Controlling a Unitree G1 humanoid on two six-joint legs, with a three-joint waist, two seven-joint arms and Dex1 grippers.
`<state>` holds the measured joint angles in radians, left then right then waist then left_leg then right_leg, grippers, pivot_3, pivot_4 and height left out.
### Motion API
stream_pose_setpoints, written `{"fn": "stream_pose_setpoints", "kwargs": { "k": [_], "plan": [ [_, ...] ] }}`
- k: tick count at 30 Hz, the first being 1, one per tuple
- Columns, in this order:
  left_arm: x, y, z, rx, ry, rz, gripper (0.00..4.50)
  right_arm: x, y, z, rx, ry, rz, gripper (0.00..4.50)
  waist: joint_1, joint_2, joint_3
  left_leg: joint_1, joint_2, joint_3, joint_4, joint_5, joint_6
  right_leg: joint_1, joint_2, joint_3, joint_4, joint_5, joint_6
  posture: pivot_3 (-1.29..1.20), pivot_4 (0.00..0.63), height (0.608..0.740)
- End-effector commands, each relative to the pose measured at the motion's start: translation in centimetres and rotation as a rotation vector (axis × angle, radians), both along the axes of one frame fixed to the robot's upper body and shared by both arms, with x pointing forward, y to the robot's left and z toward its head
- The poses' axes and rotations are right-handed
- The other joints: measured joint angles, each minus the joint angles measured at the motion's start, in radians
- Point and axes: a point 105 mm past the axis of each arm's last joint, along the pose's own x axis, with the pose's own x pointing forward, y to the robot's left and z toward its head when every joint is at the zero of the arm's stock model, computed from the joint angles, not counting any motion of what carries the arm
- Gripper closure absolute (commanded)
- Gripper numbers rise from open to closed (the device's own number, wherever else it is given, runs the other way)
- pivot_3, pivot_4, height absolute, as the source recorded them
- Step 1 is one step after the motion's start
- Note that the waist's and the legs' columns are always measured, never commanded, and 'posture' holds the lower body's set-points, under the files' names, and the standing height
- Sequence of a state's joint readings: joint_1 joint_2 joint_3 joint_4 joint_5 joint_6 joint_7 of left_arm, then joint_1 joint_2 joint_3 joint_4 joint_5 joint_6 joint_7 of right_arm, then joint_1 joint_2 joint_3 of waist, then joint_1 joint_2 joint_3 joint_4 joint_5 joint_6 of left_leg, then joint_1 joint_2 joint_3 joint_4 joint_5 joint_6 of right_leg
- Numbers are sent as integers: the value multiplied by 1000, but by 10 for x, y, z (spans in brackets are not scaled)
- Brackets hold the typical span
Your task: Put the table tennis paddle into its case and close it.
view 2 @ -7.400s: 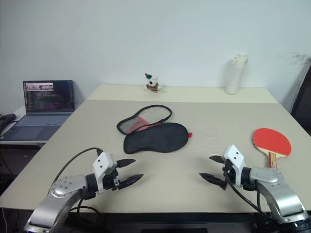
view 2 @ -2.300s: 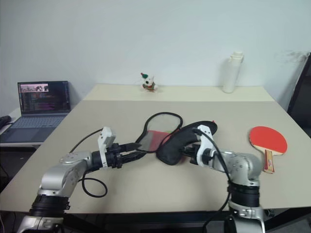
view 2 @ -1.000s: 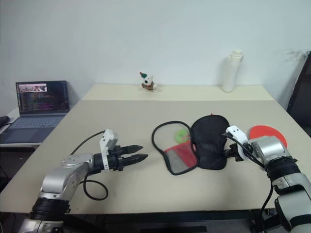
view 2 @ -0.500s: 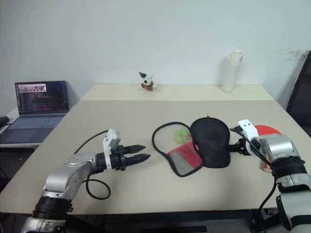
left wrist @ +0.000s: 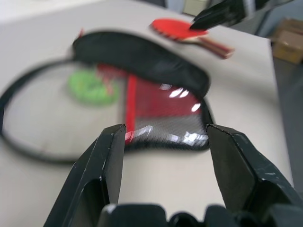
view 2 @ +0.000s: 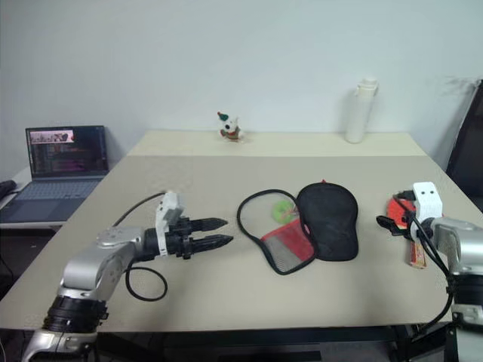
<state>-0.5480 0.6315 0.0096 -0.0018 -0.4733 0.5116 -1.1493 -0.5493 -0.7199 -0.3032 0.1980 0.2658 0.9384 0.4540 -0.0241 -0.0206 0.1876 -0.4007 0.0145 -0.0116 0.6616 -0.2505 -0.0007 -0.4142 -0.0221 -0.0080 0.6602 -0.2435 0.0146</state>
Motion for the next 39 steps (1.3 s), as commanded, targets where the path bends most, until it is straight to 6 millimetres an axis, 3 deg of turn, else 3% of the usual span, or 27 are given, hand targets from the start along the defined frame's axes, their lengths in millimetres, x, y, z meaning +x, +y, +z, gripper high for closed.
{"fn": "stream_pose_setpoints", "kwargs": {
  "k": [1, 12, 18, 21, 27, 30, 34, 39],
  "plan": [
    [-4, -14, 23, 22, -112, -88, 1565, -7, -20, 6, -31, -57, -125, 69, 0, 0, 0, 0, 0, 0, 0, 0, 0, 0, 0, 0, 0, 0, 0, 0, 150, 740],
    [7, -19, 26, 38, -140, -112, 1565, -7, -42, -23, -25, 4, -278, 69, -6, 1, 0, 1, -1, 8, 0, 0, 0, 0, 3, 2, 1, 0, 0, 0, 150, 740],
    [7, -14, 21, 39, -130, -91, 1565, 0, -35, -43, 26, 53, -281, 69, -8, 1, 0, 2, 0, 12, 0, 0, 0, -1, 2, 6, 0, 1, 1, 0, 150, 740],
    [6, -11, 20, 41, -127, -81, 1565, 5, -33, -45, 34, 53, -278, 611, -8, 1, 0, 3, 0, 13, 0, 0, 0, -1, 3, 12, 1, 2, 3, 0, 150, 740],
    [6, -3, 15, 52, -114, -49, 1565, 10, -31, -49, 43, 59, -279, 2629, -9, 0, 0, 5, -1, 16, 1, 0, 0, 0, 3, 21, 0, 4, 7, 0, 150, 740],
    [6, 6, 10, 61, -96, -13, 1565, 12, -32, -45, 34, 32, -284, 3377, -9, -1, 0, 6, 0, 19, 1, 0, 0, 0, 2, 23, -1, 5, 9, 0, 150, 740],
    [3, 13, 2, 66, -72, 15, 1565, 18, -18, -21, 26, -45, -225, 3382, -9, -1, 0, 6, 1, 20, 1, 0, 0, -1, 1, 24, -1, 6, 11, 0, 150, 740],
    [-1, 16, -4, 62, -52, 35, 1565, 20, 21, 22, 17, -167, -102, 3382, -9, 1, 1, 1, 2, 23, 1, 0, 0, -9, 2, 25, 1, 6, 11, 0, 150, 740]
  ]
}}
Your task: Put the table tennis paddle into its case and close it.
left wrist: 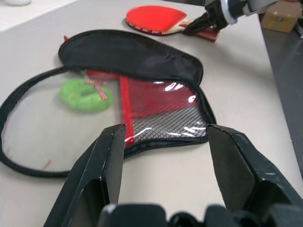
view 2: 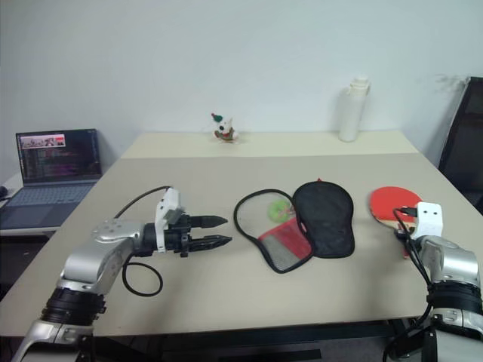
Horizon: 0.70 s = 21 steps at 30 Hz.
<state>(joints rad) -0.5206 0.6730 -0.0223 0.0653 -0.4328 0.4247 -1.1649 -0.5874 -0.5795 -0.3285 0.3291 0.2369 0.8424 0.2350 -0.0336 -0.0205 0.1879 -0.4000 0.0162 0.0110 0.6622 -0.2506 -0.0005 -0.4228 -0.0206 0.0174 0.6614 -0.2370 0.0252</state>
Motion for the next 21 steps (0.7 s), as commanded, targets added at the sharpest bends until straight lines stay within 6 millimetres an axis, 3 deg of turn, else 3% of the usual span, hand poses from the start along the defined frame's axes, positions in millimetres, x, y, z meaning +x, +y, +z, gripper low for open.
{"fn": "stream_pose_setpoints", "kwargs": {
  "k": [1, 4, 6, 11, 15, 21],
  "plan": [
    [-4, 1, 13, -10, -55, 6, 1565, 5, 32, 62, -35, -190, 102, 3382, 0, 1, 0, 0, 0, 0, -1, 0, 0, -1, 0, 0, 0, 0, 0, 0, 150, 740],
    [-6, 0, 10, -16, -46, 9, 1565, 4, 67, 81, -5, -245, 182, 3382, 1, 1, 0, -1, 1, -1, -1, 0, 0, -1, 0, 0, -1, 0, 0, 0, 150, 740],
    [-7, -3, 9, -21, -41, 7, 1565, 2, 92, 83, 21, -254, 232, 3382, 1, 1, 0, -1, 1, -1, -1, 0, 0, -1, 1, 0, -1, 0, 0, 0, 150, 740],
    [-7, -6, 9, -25, -38, 5, 1565, -5, 143, 66, 73, -209, 330, 3382, 2, 1, 0, -1, 1, -3, -1, 0, 0, 0, 0, -1, 0, 0, -1, 0, 150, 740],
    [-9, -7, 8, -26, -35, 5, 1565, -2, 162, 44, 95, -164, 337, 3382, 5, 1, 0, -1, 0, -3, -1, 0, 0, 0, -1, -1, -1, 0, -1, 0, 150, 740],
    [-11, -7, 7, -25, -32, 10, 1565, 3, 158, 33, 73, -145, 317, 3382, 4, 1, 0, -1, -1, -2, -1, 0, 0, 0, -2, -2, -2, 0, 0, 0, 150, 740]
  ]
}}
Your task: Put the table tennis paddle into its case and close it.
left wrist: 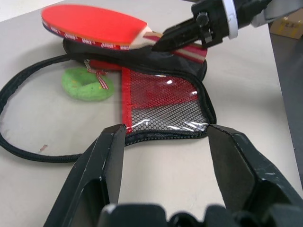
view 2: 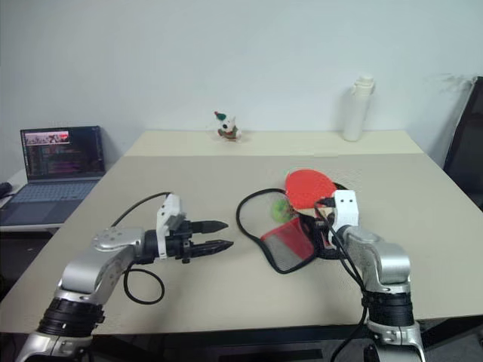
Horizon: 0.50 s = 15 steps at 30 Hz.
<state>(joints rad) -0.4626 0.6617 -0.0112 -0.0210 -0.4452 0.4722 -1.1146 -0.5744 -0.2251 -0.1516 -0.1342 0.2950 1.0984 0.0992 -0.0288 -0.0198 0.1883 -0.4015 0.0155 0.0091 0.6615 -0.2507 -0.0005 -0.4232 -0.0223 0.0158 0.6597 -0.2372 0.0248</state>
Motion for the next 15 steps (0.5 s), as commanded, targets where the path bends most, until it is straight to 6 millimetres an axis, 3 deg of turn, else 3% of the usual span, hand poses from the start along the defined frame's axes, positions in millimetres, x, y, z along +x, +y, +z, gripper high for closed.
{"fn": "stream_pose_setpoints", "kwargs": {
  "k": [1, 15],
  "plan": [
    [-4, -3, 13, -13, -50, -12, 1565, 6, -6, 19, -17, -92, -19, 3382, -1, 0, 0, 0, 0, 0, 0, 0, 0, 0, 0, 0, 0, 0, 0, 0, 150, 740],
    [-6, -4, 12, -17, -47, -7, 1565, 15, -18, 5, -56, -58, -80, 3382, -3, 0, 0, 0, 1, 0, 0, 0, 0, 0, 1, 0, 1, 0, 0, 0, 150, 740]
  ]
}}
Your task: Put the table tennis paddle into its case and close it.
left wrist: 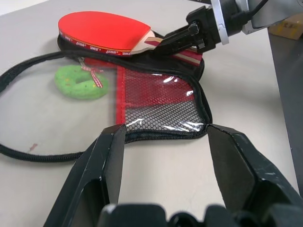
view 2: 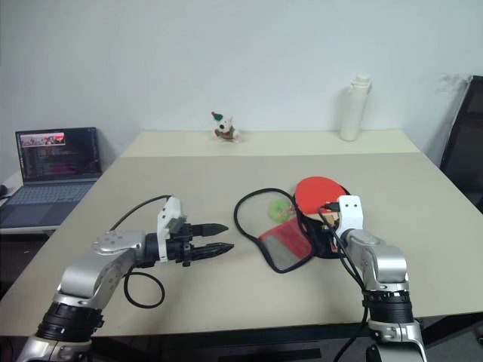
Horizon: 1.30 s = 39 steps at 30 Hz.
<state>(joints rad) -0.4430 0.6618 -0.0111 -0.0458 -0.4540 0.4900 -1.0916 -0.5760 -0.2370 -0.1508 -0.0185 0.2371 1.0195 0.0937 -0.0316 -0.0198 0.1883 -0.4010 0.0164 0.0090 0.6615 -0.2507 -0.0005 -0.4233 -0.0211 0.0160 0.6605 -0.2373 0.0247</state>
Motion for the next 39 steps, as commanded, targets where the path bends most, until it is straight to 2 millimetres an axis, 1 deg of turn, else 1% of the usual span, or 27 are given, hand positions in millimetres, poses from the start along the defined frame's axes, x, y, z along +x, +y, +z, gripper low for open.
{"fn": "stream_pose_setpoints", "kwargs": {
  "k": [1, 9, 20, 36, 38, 39],
  "plan": [
    [-3, -4, 15, -13, -60, -21, 1565, 7, -2, 22, -20, -90, -11, 3382, 0, 0, 0, 0, 0, 0, 0, 0, 0, 0, 0, 0, 0, 0, 0, 0, 150, 740],
    [-4, -5, 14, -14, -58, -23, 1565, 10, -1, 19, -30, -80, -30, 3382, 0, 0, 0, 0, 0, 0, 0, 0, 0, 0, 0, 0, 0, 0, 0, 0, 150, 740],
    [-5, -4, 10, -14, -50, -20, 1565, 14, -3, 34, -13, -125, -68, 3382, 0, 0, 0, 0, 0, 0, 0, 0, 0, 0, 0, 0, 0, 0, 0, 0, 150, 740],
    [-5, -3, 8, -15, -48, -13, 1565, 10, -6, 11, -33, -49, -70, 3382, 0, 0, 0, 0, 0, 0, 0, 0, 0, 0, 0, 0, 0, 0, 0, 0, 150, 740],
    [-5, -3, 7, -15, -48, -12, 1565, 9, -6, 10, -27, -45, -75, 2656, 0, 0, 0, 0, 0, 0, 0, 0, 0, 0, 0, 0, 0, 0, 0, 0, 150, 740],
    [-5, -2, 7, -15, -47, -11, 1565, 8, -6, 10, -26, -44, -75, 2396, 0, 0, 0, 0, 0, 0, 0, 0, 0, 0, 0, 0, 0, 0, 0, 0, 150, 740]
  ]
}}
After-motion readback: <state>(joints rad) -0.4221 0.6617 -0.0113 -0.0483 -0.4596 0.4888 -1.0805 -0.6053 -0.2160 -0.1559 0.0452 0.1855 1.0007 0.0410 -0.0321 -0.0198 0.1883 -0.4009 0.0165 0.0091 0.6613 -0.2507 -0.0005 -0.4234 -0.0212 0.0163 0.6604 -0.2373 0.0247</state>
